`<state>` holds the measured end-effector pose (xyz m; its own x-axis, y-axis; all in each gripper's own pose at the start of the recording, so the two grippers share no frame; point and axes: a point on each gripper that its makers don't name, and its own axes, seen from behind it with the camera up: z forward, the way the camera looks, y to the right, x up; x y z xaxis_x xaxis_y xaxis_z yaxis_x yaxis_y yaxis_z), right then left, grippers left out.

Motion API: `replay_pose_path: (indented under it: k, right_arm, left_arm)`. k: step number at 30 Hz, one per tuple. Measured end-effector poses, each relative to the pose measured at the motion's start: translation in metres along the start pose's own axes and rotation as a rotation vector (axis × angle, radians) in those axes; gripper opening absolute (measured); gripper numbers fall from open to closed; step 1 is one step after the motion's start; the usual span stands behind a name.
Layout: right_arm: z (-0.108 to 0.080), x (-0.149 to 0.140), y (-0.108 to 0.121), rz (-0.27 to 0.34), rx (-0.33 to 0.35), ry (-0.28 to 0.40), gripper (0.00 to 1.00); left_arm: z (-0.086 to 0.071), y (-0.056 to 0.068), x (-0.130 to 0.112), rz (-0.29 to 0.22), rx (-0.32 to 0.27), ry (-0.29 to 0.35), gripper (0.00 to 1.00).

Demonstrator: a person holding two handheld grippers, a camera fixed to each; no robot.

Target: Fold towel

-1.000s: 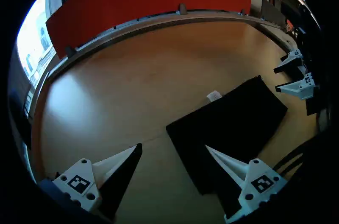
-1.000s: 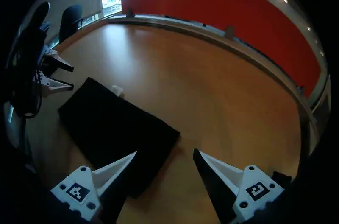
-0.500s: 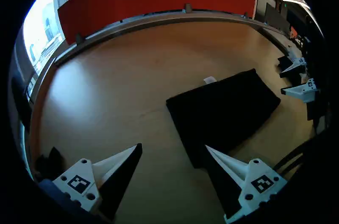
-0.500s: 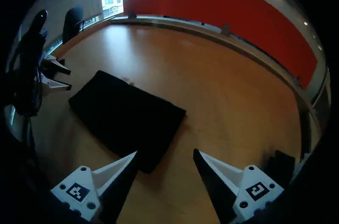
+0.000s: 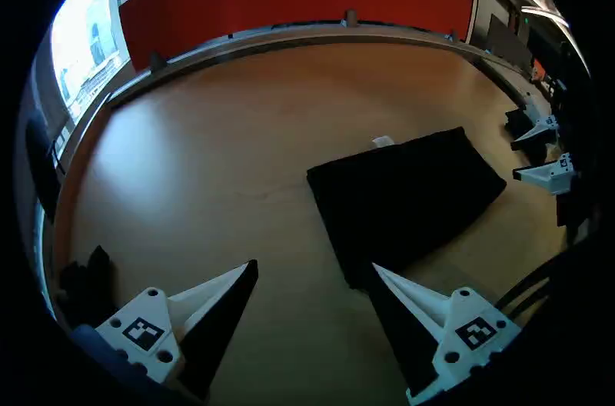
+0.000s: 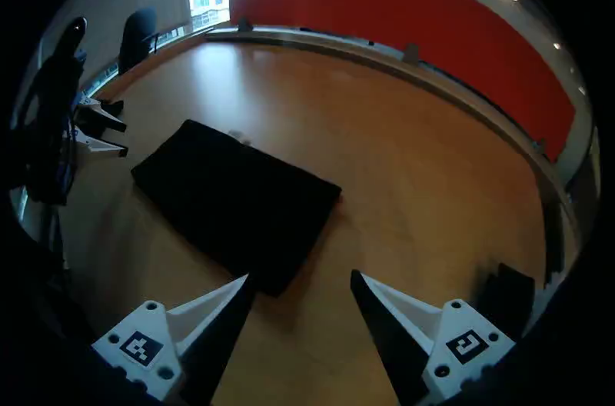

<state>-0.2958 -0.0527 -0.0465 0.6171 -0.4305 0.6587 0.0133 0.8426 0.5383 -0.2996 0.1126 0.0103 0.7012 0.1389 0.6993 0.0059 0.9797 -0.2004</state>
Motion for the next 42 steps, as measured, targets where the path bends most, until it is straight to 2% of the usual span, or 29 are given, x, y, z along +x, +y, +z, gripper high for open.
replay_pose_path:
  k: [8, 21, 32, 42]
  right_arm:
    - [0.002, -0.001, -0.002, -0.025, 0.021, -0.001, 0.93]
    - [0.008, -0.001, -0.008, -0.086, 0.075, -0.015, 0.93]
    - [0.01, -0.006, -0.011, -0.142, 0.11, -0.048, 0.91]
    - [0.011, -0.024, -0.016, -0.209, 0.172, -0.111, 0.69]
  left_arm:
    - [-0.01, -0.007, -0.006, -0.031, 0.022, 0.007, 0.99]
    - [-0.048, -0.027, -0.043, -0.137, 0.091, 0.002, 0.99]
    - [-0.068, -0.04, -0.061, -0.194, 0.129, 0.002, 0.99]
    - [-0.082, -0.049, -0.078, -0.219, 0.157, -0.004, 0.99]
